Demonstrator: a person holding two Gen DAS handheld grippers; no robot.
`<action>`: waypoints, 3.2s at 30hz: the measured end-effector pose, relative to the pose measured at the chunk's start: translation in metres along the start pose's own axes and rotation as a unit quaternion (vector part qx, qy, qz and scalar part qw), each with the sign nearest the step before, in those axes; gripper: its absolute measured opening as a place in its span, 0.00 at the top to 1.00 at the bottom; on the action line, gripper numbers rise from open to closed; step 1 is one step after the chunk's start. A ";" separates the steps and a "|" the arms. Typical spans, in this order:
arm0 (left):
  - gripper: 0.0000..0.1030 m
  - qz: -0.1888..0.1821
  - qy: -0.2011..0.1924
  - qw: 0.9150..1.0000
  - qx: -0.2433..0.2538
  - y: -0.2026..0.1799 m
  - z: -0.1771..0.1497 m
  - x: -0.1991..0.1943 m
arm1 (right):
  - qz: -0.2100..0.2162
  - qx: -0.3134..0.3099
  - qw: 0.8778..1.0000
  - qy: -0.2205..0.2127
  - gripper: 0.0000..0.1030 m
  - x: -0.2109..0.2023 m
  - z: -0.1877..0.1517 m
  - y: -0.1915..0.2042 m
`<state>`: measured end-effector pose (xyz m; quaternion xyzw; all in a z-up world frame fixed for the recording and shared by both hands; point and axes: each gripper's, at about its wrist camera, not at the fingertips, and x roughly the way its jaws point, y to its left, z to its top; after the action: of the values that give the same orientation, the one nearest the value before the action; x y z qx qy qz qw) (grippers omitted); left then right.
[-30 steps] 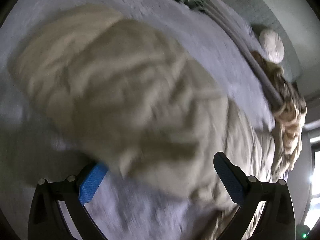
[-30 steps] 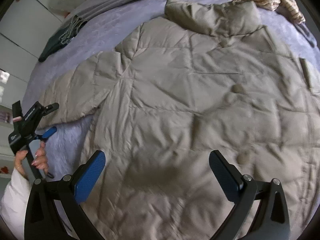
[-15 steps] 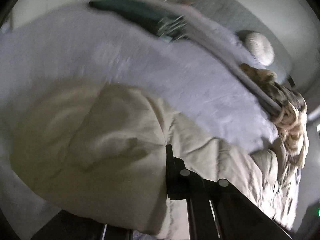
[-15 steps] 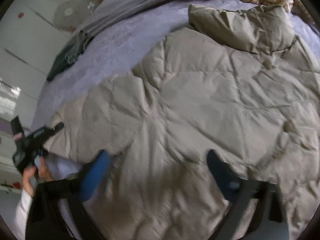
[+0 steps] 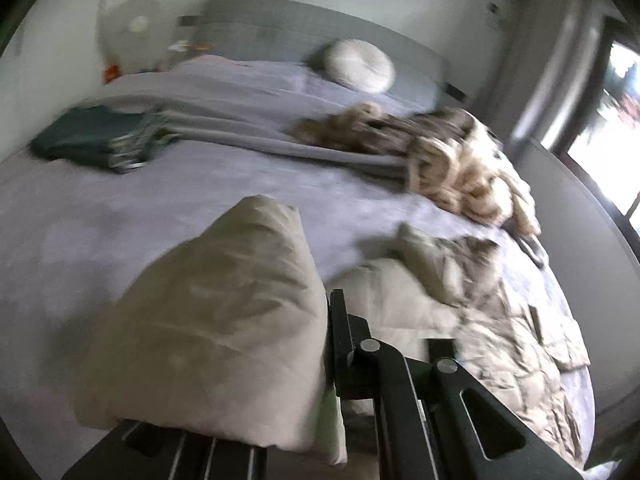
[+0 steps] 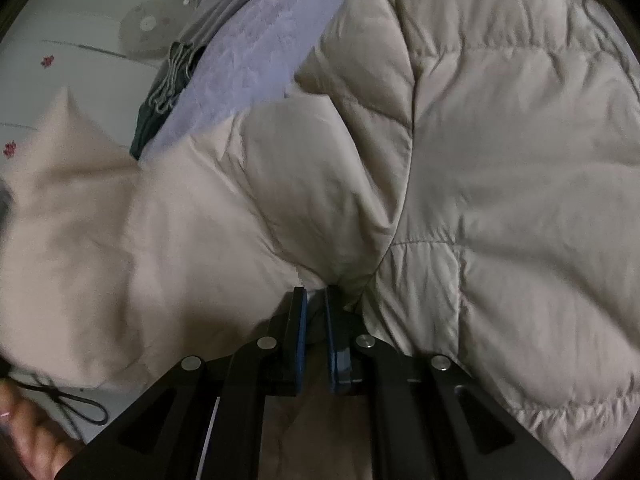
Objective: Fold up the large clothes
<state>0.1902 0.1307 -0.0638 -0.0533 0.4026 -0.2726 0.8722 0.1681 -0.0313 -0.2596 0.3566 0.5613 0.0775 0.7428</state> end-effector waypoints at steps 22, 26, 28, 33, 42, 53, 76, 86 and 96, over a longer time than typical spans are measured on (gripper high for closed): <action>0.22 0.039 0.125 0.948 0.289 -0.231 -0.120 0.146 | -0.130 0.048 0.984 -0.112 0.91 -0.242 -0.043 -0.176; 0.10 0.033 0.105 0.955 0.275 -0.217 -0.109 0.104 | -0.140 0.049 0.981 -0.124 0.90 -0.252 -0.044 -0.173; 0.10 0.028 0.093 0.964 0.247 -0.196 -0.101 0.076 | -0.152 0.029 0.979 -0.129 0.90 -0.247 -0.042 -0.160; 0.10 0.064 0.090 0.986 0.128 -0.112 -0.074 0.033 | -0.176 -0.104 0.967 -0.154 0.24 -0.244 -0.037 -0.083; 0.46 0.107 0.176 0.977 -0.064 0.012 -0.095 0.081 | -0.314 -0.371 0.866 -0.117 0.21 -0.117 -0.034 0.053; 0.46 0.129 0.169 0.977 -0.022 0.012 -0.102 0.086 | -0.308 -0.151 0.916 -0.209 0.22 -0.183 0.030 -0.037; 0.62 0.175 0.156 0.971 0.040 -0.023 -0.062 0.134 | -0.067 0.143 0.972 -0.172 0.91 -0.229 -0.024 -0.192; 0.62 0.178 0.155 0.970 0.051 -0.048 -0.059 0.100 | -0.161 0.131 0.959 -0.193 0.82 -0.303 -0.053 -0.213; 0.30 0.109 0.165 0.977 0.077 -0.145 -0.080 0.081 | -0.124 0.159 0.959 -0.198 0.62 -0.336 -0.091 -0.235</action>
<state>0.1119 -0.0240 -0.1261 0.1039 0.5226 -0.2107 0.8196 -0.0994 -0.3365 -0.1533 0.4061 0.4478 -0.1778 0.7765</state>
